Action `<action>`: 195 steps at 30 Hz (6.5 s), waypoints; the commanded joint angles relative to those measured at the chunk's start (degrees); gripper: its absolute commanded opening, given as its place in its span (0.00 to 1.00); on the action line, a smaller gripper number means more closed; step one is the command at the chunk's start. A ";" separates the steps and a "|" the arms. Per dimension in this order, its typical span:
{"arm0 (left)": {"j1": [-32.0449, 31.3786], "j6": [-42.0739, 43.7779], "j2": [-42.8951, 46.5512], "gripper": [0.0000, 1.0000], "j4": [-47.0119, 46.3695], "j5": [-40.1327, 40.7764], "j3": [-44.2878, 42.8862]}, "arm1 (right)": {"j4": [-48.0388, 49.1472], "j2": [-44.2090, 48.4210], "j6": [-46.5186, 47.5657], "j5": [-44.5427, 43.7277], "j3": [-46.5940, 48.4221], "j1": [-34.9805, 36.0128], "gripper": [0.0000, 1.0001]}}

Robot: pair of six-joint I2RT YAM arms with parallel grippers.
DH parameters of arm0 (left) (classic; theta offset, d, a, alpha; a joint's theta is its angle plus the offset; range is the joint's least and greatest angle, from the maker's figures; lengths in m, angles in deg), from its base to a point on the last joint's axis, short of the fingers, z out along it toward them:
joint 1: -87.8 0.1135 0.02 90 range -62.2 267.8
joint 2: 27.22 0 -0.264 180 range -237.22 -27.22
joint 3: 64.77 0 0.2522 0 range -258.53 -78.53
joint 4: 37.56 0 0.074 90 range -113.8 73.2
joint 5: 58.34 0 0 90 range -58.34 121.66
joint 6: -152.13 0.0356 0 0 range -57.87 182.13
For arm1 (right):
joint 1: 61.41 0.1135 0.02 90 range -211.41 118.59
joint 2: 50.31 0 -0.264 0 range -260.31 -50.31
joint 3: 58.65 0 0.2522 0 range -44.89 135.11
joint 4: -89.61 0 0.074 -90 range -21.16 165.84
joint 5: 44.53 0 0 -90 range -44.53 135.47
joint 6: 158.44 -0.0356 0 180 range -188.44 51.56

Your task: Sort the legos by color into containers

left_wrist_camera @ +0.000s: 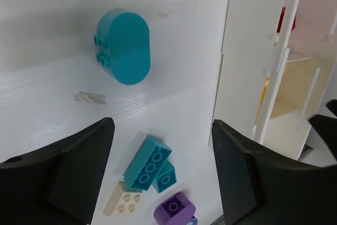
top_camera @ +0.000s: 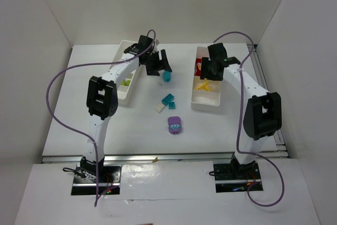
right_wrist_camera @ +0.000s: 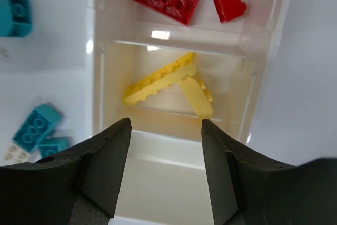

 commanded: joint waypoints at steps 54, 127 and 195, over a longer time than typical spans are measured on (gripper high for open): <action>-4.80 8.78 2.45 0.00 0.48 18.21 -7.10 | 2.90 5.95 -1.94 4.06 4.69 -2.60 0.65; -15.96 19.68 1.33 0.56 0.92 25.06 11.28 | 1.67 8.16 -4.04 4.59 4.33 -0.84 0.65; -20.35 -0.88 5.63 0.74 12.17 27.44 11.54 | 2.20 7.54 -4.04 5.12 3.72 0.22 0.65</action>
